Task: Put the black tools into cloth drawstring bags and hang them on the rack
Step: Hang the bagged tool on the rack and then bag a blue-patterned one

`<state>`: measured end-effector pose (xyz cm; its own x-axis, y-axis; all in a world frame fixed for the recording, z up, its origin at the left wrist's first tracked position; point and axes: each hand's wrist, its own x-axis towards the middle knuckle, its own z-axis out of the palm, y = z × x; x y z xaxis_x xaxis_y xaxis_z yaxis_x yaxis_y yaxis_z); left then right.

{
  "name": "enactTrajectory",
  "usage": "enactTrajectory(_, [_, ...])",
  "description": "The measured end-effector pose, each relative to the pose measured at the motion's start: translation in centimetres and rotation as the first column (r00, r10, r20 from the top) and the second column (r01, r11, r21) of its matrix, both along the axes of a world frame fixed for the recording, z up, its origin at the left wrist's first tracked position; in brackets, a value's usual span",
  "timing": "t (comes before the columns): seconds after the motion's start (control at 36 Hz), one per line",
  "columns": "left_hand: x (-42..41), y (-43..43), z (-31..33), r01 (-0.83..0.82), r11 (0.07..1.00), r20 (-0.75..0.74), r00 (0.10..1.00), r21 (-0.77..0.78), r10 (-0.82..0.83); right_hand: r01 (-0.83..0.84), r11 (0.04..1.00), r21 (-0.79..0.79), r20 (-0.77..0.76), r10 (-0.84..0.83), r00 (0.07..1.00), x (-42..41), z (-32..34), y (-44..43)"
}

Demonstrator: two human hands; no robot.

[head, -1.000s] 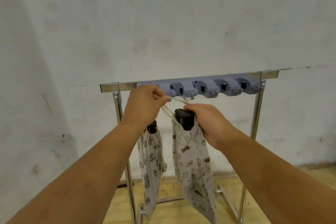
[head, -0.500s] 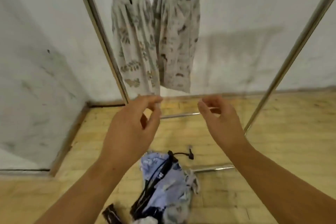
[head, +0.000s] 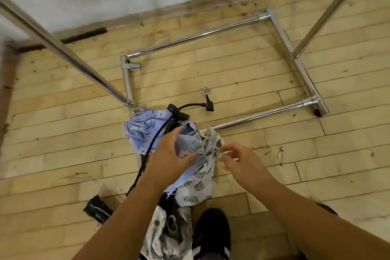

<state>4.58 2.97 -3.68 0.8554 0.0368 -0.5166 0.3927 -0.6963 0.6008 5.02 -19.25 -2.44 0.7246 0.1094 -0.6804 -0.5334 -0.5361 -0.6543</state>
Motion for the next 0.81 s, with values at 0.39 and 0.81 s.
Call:
enactTrajectory(0.39, [-4.8, -5.5, 8.6, -0.071, 0.949, -0.116, 0.993, -0.309, 0.037, 0.699, 0.622, 0.352, -0.730, -0.285, 0.621, -1.4, 0.2, 0.6])
enactTrajectory(0.81, [-4.0, -5.1, 14.6, -0.206, 0.973, -0.014, 0.978, -0.100, 0.206, 0.445, 0.838, 0.316, -0.263, -0.373, 0.890, -0.6, 10.3, -3.6])
